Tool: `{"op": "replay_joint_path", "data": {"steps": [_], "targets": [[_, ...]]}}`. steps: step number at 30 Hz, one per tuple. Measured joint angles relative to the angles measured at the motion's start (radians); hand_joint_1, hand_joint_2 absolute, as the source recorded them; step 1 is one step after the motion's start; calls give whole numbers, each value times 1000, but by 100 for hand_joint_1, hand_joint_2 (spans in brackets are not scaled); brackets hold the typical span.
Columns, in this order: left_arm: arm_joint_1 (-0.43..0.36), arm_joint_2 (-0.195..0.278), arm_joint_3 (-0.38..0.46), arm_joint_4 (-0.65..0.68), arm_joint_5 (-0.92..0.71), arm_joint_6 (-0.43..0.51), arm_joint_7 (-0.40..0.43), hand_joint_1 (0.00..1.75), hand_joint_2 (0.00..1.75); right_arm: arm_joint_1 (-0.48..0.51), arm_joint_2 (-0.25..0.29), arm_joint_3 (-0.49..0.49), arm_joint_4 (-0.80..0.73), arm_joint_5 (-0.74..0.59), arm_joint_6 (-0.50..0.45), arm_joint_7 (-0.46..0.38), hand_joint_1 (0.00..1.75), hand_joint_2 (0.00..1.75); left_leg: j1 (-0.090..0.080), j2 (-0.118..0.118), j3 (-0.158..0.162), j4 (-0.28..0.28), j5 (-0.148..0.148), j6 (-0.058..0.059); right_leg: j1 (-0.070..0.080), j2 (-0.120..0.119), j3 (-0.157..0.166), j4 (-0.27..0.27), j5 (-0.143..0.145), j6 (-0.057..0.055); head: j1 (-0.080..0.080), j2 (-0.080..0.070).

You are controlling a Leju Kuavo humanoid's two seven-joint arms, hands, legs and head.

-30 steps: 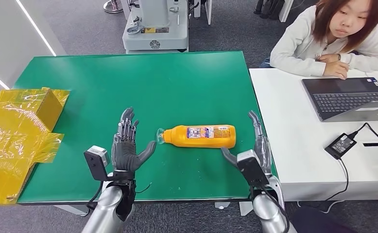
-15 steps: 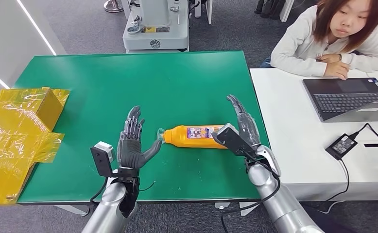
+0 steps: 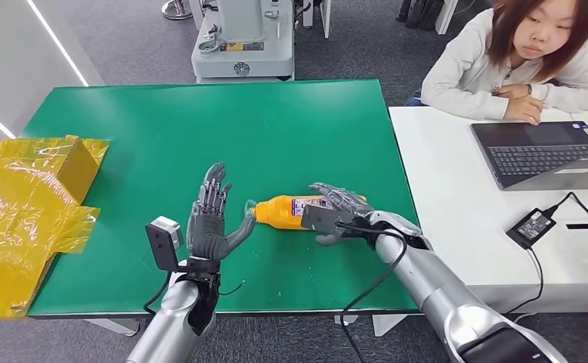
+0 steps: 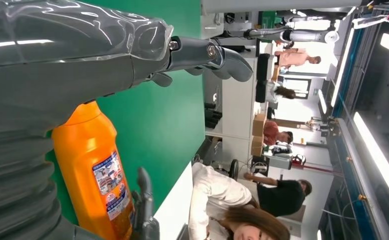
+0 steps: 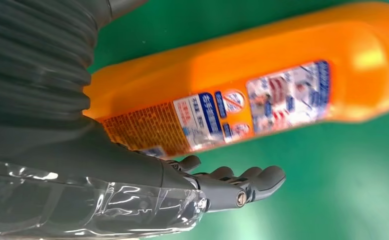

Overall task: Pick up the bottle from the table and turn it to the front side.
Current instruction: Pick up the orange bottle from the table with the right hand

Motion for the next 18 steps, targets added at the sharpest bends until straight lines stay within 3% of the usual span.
{"op": "replay_joint_path", "data": {"steps": [8, 13, 18], "targets": [[-39, -2, -6, 37, 13, -3, 5, 0, 175, -132, 14, 84, 156, -21, 69, 39, 0, 175, 0, 0, 0, 0, 0, 0, 0, 0, 0, 0, 0, 0, 0, 0], [-52, -2, -13, 63, 23, -3, 6, 0, 175, -139, 16, 117, 192, -9, 41, 43, 0, 175, 0, 0, 0, 0, 0, 0, 0, 0, 0, 0, 0, 0, 0, 0], [-58, -2, -20, 84, 32, -1, 3, 0, 175, -145, 16, 155, 208, 35, -10, 99, 0, 175, 0, 0, 0, 0, 0, 0, 0, 0, 0, 0, 0, 0, 0, 0]]}}
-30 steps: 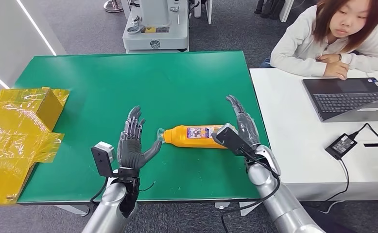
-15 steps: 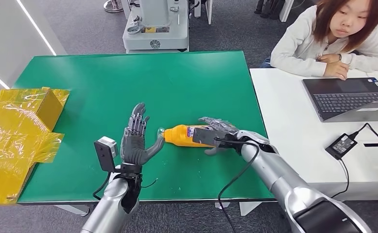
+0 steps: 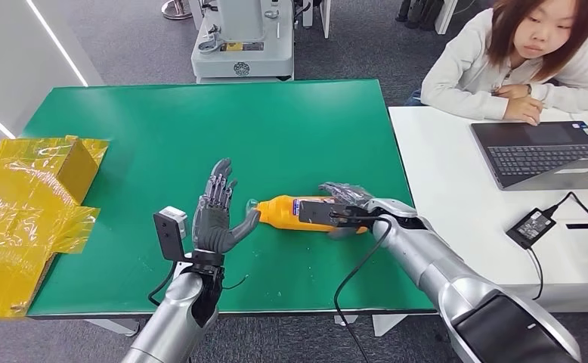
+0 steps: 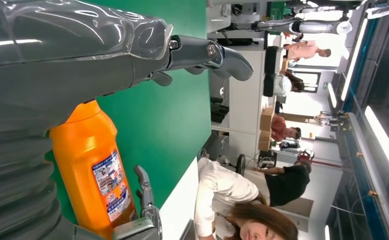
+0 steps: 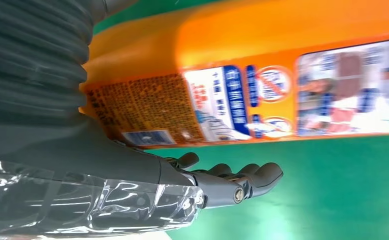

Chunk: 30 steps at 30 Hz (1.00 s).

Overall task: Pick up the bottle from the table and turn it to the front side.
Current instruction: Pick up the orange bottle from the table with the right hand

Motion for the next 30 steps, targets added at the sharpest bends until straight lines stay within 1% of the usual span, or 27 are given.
{"op": "replay_joint_path", "data": {"steps": [1, 2, 5, 6, 11, 13, 17, 21, 25, 30], "targets": [[0, 0, 0, 2, 1, 1, 0, 0, 175, -1, 0, 9, 2, 9, -8, 11, 0, 175, 0, 0, 0, 0, 0, 0, 0, 0, 0, 0, 0, 0, 0, 0], [0, 1, 0, 5, 1, 3, 0, 0, 175, -1, 0, 17, 5, 17, -15, 20, 40, 175, 0, 0, 0, 0, 0, 0, 0, 0, 0, 0, 0, 0, 0, 0], [0, 3, 0, 10, 4, 13, 0, 0, 175, -4, 1, 43, 12, 41, -24, 45, 171, 175, 0, 0, 0, 0, 0, 0, 0, 0, 0, 0, 0, 0, 0, 0], [0, 4, 0, 12, 5, 15, 0, 0, 175, -6, 3, 51, 16, 45, -26, 50, 175, 175, 0, 0, 0, 0, 0, 0, 0, 0, 0, 0, 0, 0, 0, 0], [1, 10, 0, 18, 8, 22, -4, 0, 175, -8, 9, 74, 35, 39, -59, 44, 175, 175, 0, 0, 0, 0, 0, 0, 0, 0, 0, 0, 0, 0, 0, 0], [3, 13, 0, 18, 8, 27, -7, 0, 175, 1, 9, 75, 39, 19, -94, 17, 175, 175, 0, 0, 1, 0, 0, 0, 0, 0, 1, 0, 0, 0, 0, 0], [18, 22, 0, 18, 1, 35, -17, 0, 175, 42, 8, 62, 32, -44, -169, -65, 175, 175, 0, 1, 2, 0, 0, 0, 0, 1, 1, 0, 0, 0, 0, 0], [37, 32, 1, 15, -15, 50, -27, 0, 175, 110, 7, 17, -7, -128, -220, -153, 175, 175, 1, 1, 4, 0, -1, 0, 1, 1, 3, -1, 0, 0, 0, 0], [57, 41, 2, -5, -44, 87, -32, 0, 175, 207, 7, -52, -84, -220, -246, -232, 175, 175, 1, 1, 5, 0, -1, 0, 1, 0, 5, -1, -1, 0, 0, 0], [67, 50, 8, -39, -90, 127, -27, 0, 175, 332, 10, -139, -204, -300, -303, -280, 175, 175, 1, 0, 5, -1, -1, 0, 1, 0, 5, -1, -1, 0, 0, 0]]}}
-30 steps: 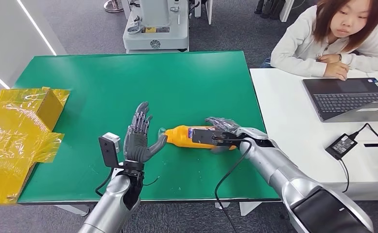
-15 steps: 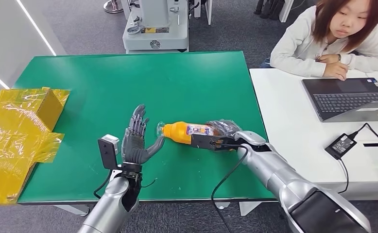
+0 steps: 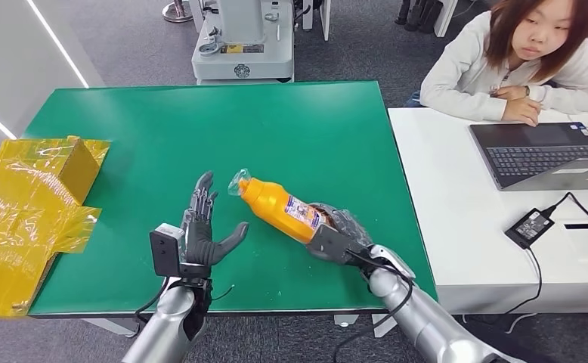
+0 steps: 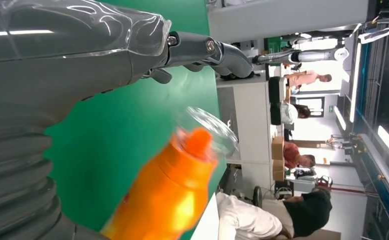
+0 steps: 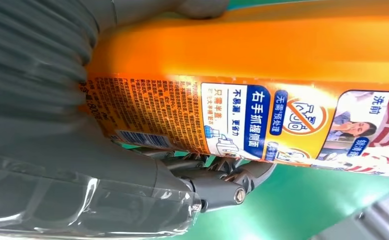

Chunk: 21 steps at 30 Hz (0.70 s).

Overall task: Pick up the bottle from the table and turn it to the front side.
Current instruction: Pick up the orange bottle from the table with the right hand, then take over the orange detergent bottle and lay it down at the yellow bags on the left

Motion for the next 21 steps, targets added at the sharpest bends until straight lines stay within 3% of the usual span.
{"op": "replay_joint_path", "data": {"steps": [6, 10, 16, 21], "targets": [[11, 15, 12, -40, -55, 7, 31, 0, 175, 160, 2, -103, -163, -88, -81, -37, 175, 175, 0, -1, -1, 0, 0, 0, 0, -1, 0, 0, 0, 0, 0, 0], [25, 33, 19, -67, -70, -40, 64, 0, 175, 271, 2, -169, -279, -128, -129, -58, 175, 175, 0, -1, -3, 0, 0, 0, 0, -1, -3, 0, 0, 0, 0, 0], [3, 52, 19, -75, -11, -261, 142, 0, 175, 340, 2, -232, -407, -150, -184, -109, 175, 175, 0, 0, -4, 0, 0, 0, 0, 0, -4, 0, 0, 0, 0, 0], [-102, 48, 18, -25, 152, -483, 234, 0, 175, 313, 2, -242, -496, -126, -201, -131, 175, 175, 0, 0, -5, 0, 2, -1, 0, 0, -4, 1, 1, 0, 0, 0]]}}
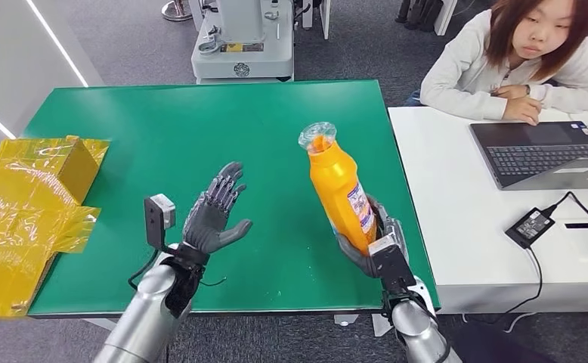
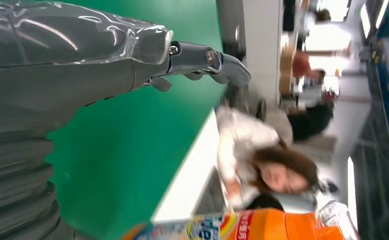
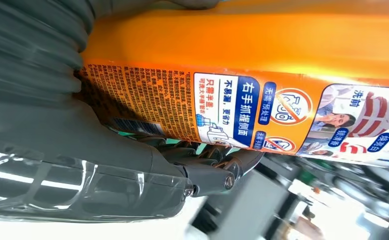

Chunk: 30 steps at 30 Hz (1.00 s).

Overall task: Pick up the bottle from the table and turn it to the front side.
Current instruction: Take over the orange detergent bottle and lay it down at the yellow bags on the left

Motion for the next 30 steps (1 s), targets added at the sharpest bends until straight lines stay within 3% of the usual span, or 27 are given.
{"op": "replay_joint_path", "data": {"steps": [5, 14, 22, 30], "targets": [[-134, -19, -10, 91, 119, -119, 54, 0, 175, -84, 4, 36, -55, 110, -18, 33, 175, 175, 0, 0, 0, 0, 2, -1, 0, 1, 0, 0, 2, -1, 0, 0], [-293, -44, -37, 158, 234, -177, 148, 0, 175, -185, 18, 88, -100, 217, -21, 113, 175, 175, 0, 0, 0, 0, 2, 0, 0, 0, -1, 0, 2, -1, 0, 0], [-365, -35, -76, 174, 263, -184, 172, 0, 175, -187, 10, 77, -97, 254, -55, 151, 175, 175, 0, 0, -1, 0, 2, 0, 0, 0, -1, 0, 2, -1, 0, 0], [-386, -12, -110, 174, 294, -185, 168, 0, 175, -195, 1, 22, -27, 242, -19, 149, 175, 175, 0, 0, -1, 0, 2, 0, 0, 0, -1, 0, 2, -1, 0, 0]]}}
